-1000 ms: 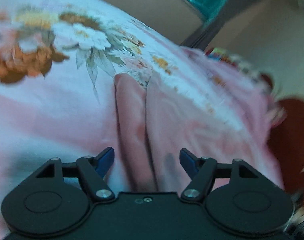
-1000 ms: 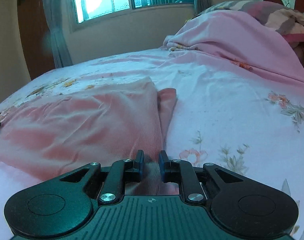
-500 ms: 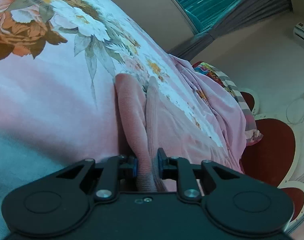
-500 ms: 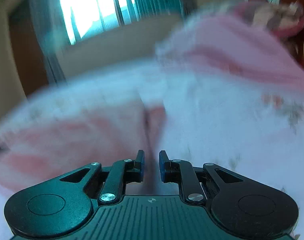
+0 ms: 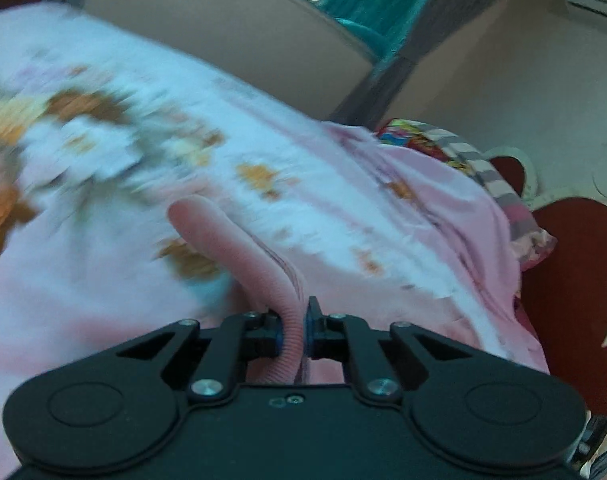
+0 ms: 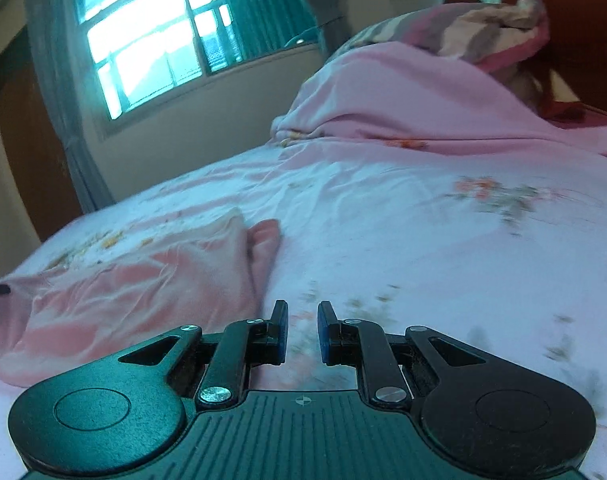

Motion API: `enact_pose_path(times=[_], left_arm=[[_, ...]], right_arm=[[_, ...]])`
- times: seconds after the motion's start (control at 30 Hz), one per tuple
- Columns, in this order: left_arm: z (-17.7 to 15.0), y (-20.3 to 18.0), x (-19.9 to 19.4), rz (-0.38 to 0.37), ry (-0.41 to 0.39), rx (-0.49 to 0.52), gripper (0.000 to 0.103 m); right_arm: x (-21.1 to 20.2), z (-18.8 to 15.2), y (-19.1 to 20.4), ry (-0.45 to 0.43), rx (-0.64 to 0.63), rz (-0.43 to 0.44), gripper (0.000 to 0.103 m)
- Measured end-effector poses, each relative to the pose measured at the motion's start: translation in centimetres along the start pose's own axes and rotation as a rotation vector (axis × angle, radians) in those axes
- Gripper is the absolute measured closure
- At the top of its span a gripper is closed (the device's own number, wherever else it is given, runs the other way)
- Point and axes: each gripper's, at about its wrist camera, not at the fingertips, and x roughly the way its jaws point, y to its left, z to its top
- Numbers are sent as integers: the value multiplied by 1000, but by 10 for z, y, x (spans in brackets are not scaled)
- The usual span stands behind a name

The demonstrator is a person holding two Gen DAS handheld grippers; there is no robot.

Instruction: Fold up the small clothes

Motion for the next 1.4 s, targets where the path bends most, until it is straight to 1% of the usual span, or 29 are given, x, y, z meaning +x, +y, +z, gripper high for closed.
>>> enact_pose_path(times=[0.07,0.2,0.27,0.33,0.4,0.47,0.6,0.67,0.73,0.77,0.8,0.87,0.9,0.93,1.0,1.03,1.1,1.13,1.17,1.2,1.27,1.3,1.33,1.37,1.4], left_arm=[[5,-41,12,-22,10,44,98],[3,-121,48,-67,37,122,98],[-2,-158,68,-94,49,153,98],[-11,-189,91,-99,76,185,98],[-25,-217,117,-113,119,217,98],[-41,-239,140,-123,152,230,98],[-73,-266,171,-144,190,245,98],[-84,-274,181,-117,202,278,98],[-92,-283,189,-76,211,320,98],[-94,-285,193,-71,223,331,97],[-98,-288,198,-74,248,337,94],[-106,-296,208,-87,299,360,73],[-110,-301,212,-88,321,379,43],[-114,-308,216,-95,327,402,35],[-122,-317,207,-113,283,454,35],[-121,-318,198,-134,251,457,35],[-114,-312,171,-184,173,417,35],[-109,-307,155,-185,126,406,35],[-104,-298,135,-168,77,402,35],[-100,-284,114,-135,32,405,35],[-95,-249,75,-13,-37,403,35],[-96,-226,56,57,-46,399,35],[-98,-209,42,105,-47,396,35],[-105,-191,27,139,-44,394,35],[-114,-174,15,165,-29,399,35]], right_arm=[[-14,-2,-11,-4,20,1,88],[-41,-12,-29,-7,53,8,88],[-54,-18,-37,-15,65,3,88],[-67,-23,-46,-29,96,10,88],[-78,-28,-54,-50,127,15,88],[-85,-33,-64,-75,175,26,88],[-86,-41,-80,-105,274,40,88],[-89,-42,-83,-108,290,54,88],[-91,-43,-85,-109,303,69,88],[-92,-44,-87,-108,310,75,88],[-92,-44,-89,-106,322,83,88],[-92,-46,-93,-107,347,87,88],[-93,-46,-95,-107,360,89,88],[-93,-47,-97,-107,375,92,88],[-94,-47,-100,-108,395,88,88],[-94,-48,-101,-108,401,89,88],[-96,-49,-100,-107,408,90,88],[-96,-50,-100,-105,407,90,88],[-96,-49,-99,-103,404,90,88],[-97,-49,-99,-101,401,88,88],[-94,-47,-98,-94,398,82,88],[-94,-46,-97,-86,393,80,88],[-91,-42,-94,-73,381,64,88],[-90,-38,-87,-63,349,46,88],[-93,-33,-77,-68,316,48,88]])
